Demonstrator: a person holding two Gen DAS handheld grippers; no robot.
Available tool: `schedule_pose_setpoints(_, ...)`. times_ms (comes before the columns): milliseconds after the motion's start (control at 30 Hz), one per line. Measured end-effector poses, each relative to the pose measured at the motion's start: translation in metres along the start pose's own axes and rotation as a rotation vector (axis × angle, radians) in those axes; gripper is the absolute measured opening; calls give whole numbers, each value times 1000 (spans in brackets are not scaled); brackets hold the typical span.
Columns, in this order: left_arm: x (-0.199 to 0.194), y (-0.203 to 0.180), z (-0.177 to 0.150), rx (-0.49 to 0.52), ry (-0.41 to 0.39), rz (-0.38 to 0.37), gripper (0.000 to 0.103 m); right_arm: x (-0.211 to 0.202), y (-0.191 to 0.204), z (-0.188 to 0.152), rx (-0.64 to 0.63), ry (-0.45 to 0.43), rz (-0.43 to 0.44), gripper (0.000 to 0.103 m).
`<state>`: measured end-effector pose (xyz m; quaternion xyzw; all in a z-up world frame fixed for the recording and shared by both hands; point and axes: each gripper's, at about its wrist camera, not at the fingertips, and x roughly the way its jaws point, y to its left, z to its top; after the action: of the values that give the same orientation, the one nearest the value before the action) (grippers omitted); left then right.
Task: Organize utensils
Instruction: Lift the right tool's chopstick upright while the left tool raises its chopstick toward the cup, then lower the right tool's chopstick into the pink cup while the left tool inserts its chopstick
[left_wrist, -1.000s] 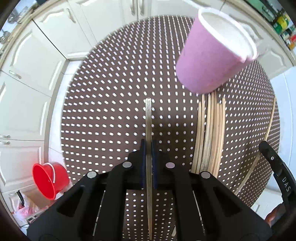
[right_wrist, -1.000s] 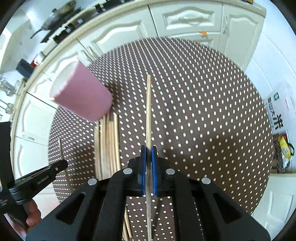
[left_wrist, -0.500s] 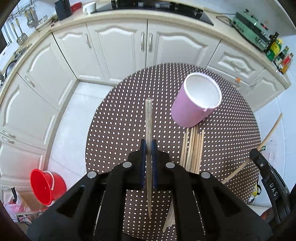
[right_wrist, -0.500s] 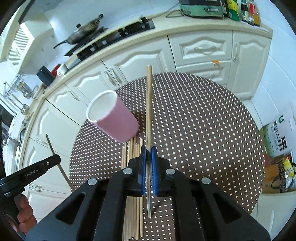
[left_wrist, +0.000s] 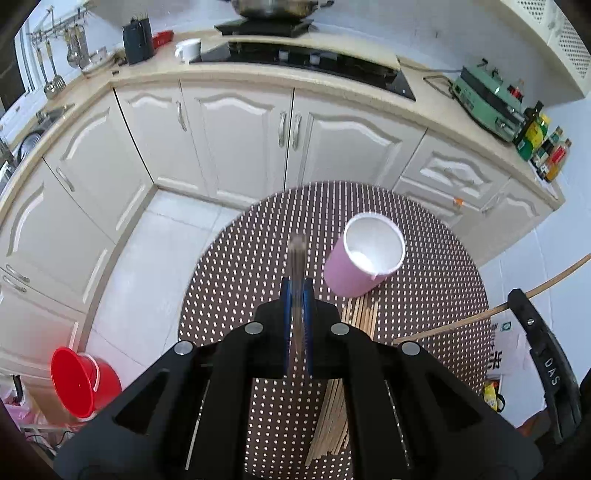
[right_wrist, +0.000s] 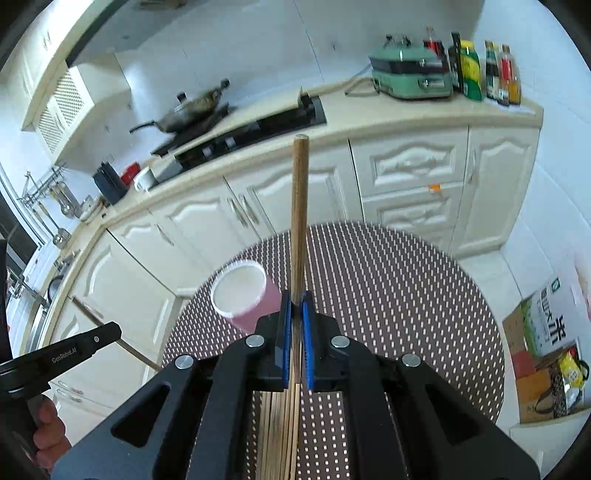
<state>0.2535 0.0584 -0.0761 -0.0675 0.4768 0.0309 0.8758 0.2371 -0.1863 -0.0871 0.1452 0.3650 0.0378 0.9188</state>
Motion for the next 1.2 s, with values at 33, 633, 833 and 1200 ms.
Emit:
schedule_pose_setpoints(33, -4, 0, 3, 5, -12, 1, 6, -2, 1, 4, -2, -12, 3, 5)
schedule_pose_setpoints(633, -70, -22, 64, 52, -186, -28, 6, -34, 28, 83, -62, -186, 85, 5)
schedule_pose_setpoints(833, -82, -37, 74, 95, -227, -60, 6, -25, 36, 94, -81, -178, 107, 5)
schedule_pose_setpoints(1200, -53, -50, 89, 114, -185, -79, 6, 19, 46, 86, -107, -76, 109, 5)
